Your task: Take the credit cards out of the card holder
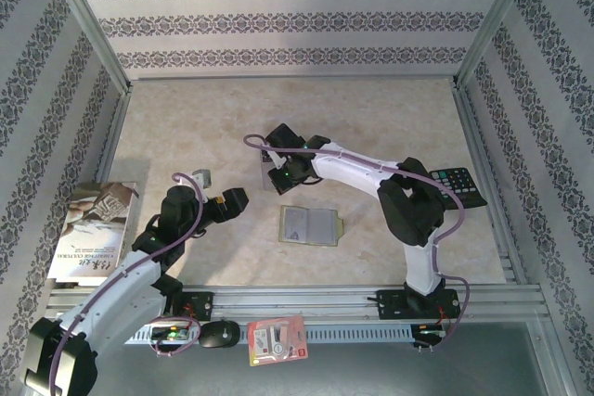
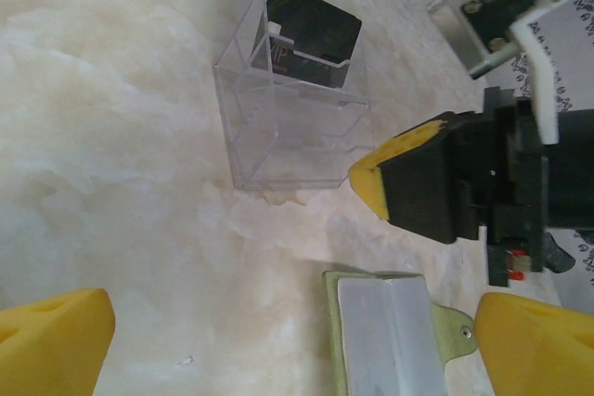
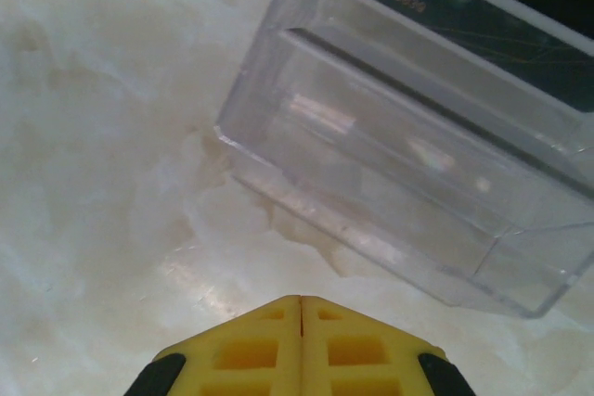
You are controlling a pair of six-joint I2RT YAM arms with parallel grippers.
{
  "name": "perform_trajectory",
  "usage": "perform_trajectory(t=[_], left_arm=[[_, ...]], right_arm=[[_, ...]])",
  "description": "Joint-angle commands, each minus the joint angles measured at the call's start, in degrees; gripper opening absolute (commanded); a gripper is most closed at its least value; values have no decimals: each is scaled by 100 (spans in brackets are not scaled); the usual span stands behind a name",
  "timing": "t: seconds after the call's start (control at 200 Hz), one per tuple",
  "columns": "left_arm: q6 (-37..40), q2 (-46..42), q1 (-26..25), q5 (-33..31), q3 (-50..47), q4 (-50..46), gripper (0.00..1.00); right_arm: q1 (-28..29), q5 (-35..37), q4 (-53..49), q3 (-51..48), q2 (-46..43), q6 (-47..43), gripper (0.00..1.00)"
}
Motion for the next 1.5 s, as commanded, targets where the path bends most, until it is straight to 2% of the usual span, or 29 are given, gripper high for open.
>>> perform_trajectory(t=[0.0,0.42,0.859,1.184,1.344,1.494], left_arm=[[23,-155,100,-67,-24,10,99],[76,-192,103,-75,-1,-84,99],[97,-211,120,-52,-23,-127,99],[128,-297,139,-45,-27,-209,99],[121,-326,140,-50,-27,-231,99],[115,-353,152,-11,-17,-220,99]], right_arm=[[-4,357,-116,324,129,17,0],[-59,557,-221,923,563,-54,0],[-94,1105,-441,1650,1066,-215,0],[-139,1148,-470,2050,1232,-262,0],[-142,1139,-308,2017,1047,-276,9],[-132,1008,-36,1494,382,-148,25]])
